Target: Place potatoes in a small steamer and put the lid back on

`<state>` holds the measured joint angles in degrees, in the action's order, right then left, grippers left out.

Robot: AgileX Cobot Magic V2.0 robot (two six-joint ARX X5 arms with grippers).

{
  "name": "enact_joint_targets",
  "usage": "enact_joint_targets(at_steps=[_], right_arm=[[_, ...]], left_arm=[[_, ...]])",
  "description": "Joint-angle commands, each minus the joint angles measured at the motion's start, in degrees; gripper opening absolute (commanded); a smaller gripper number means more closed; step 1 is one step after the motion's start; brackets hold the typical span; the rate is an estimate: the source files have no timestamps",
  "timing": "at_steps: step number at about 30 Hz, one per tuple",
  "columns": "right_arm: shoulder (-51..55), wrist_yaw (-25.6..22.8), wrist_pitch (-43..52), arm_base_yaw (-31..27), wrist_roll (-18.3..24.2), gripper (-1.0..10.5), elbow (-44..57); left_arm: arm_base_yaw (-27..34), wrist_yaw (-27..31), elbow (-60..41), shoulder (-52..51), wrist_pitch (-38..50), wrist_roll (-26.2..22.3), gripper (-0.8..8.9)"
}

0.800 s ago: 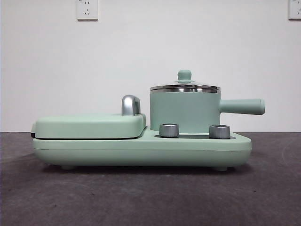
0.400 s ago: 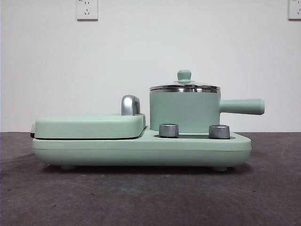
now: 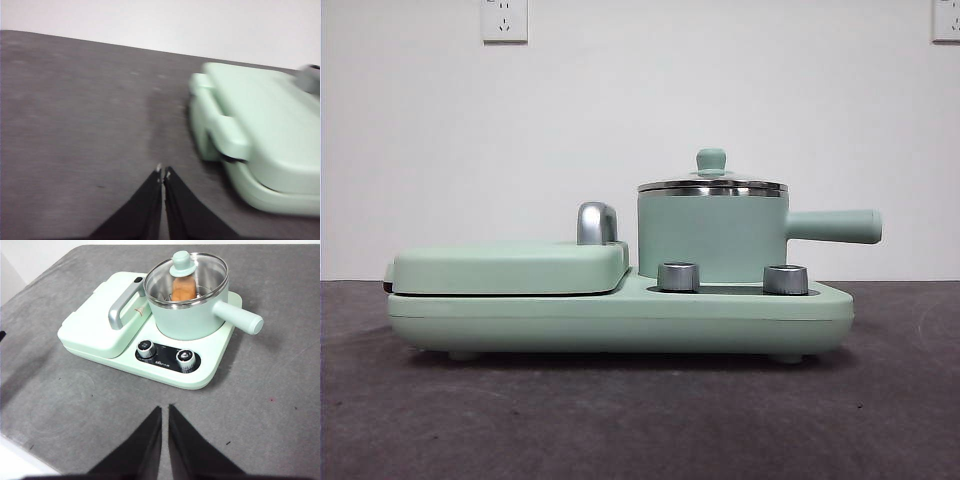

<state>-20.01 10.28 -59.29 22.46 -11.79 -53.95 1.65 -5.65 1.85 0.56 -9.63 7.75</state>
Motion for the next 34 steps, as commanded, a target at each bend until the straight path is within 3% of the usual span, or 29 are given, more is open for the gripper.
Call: enact_joint_targets(at_steps=[1, 29, 32, 34], right_arm=[[-0.1, -0.2, 0.6, 0.3, 0.5, 0.2, -0.4], [-0.1, -0.2, 0.7, 0.3, 0.5, 0.2, -0.3], [1.2, -0.1, 0.9, -2.2, 0.5, 0.2, 0.1], [2.5, 2.6, 3.1, -6.1, 0.5, 0.2, 1.8]], left_arm=[[0.1, 3.3, -1.1, -0.4, 0.2, -0.2, 0.11], [-1.4, 3.8, -1.1, -0.4, -1.1, -1.0, 0.11], [-1.4, 3.8, -1.1, -0.4, -1.1, -1.0, 0.11], [-1.4, 3.8, -1.1, -0.4, -1.1, -1.0, 0.11]])
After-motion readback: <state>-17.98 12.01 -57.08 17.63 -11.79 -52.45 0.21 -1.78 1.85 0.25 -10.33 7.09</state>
